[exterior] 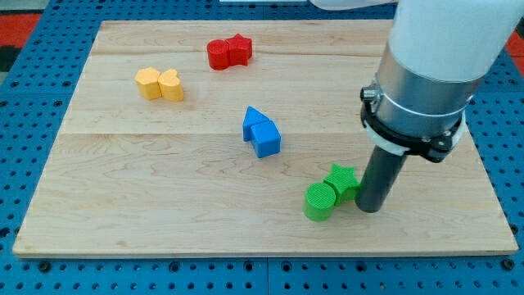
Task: Push green circle towards bottom left corner
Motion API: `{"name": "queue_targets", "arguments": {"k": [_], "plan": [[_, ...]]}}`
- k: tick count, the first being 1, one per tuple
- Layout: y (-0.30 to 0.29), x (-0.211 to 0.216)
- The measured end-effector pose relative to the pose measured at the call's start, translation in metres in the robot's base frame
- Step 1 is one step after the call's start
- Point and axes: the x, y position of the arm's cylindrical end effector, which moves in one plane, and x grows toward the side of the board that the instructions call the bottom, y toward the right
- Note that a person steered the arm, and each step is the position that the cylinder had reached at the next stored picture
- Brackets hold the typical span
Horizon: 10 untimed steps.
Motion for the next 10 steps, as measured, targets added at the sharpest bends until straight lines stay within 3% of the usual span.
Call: {"name": "queue_targets", "arguments": {"k": [8,10], "plan": [[-0.197,0.0],[-0.213,-0.004]]}}
